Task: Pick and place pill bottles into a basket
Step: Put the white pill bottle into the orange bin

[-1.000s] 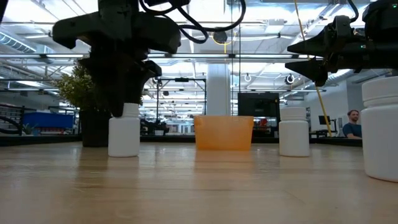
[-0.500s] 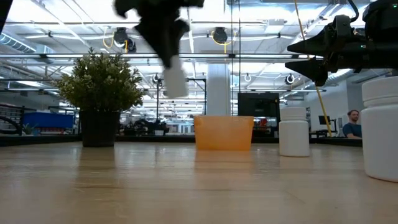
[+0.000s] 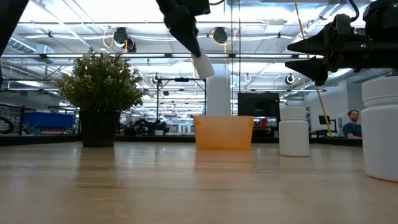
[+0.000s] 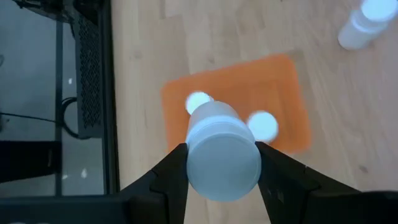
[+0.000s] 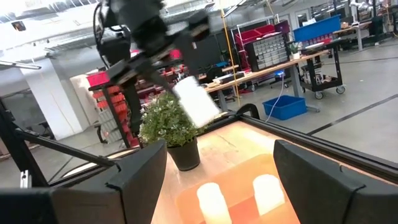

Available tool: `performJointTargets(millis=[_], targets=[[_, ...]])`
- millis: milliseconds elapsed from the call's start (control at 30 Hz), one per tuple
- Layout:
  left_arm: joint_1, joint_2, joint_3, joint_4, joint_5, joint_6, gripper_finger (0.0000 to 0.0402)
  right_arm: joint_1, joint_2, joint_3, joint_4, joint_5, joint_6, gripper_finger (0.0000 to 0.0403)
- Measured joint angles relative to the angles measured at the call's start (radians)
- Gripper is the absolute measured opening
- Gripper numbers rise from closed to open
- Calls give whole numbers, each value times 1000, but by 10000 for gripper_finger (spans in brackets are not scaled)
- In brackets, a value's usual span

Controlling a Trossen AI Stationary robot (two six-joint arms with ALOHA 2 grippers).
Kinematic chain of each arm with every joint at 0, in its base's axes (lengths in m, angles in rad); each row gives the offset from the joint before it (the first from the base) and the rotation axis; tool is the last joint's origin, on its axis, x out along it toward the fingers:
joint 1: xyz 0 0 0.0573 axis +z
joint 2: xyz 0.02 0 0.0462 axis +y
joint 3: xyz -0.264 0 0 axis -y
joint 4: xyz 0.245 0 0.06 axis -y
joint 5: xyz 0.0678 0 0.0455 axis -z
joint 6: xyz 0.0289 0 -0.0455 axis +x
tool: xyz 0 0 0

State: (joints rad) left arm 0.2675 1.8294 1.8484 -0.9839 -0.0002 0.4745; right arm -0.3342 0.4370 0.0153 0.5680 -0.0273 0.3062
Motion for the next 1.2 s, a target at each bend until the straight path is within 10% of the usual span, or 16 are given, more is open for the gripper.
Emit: performJointTargets(millis=[1200], targets=[[73, 279, 0, 44, 45, 72, 161, 0, 0, 0, 4, 0, 0, 286]])
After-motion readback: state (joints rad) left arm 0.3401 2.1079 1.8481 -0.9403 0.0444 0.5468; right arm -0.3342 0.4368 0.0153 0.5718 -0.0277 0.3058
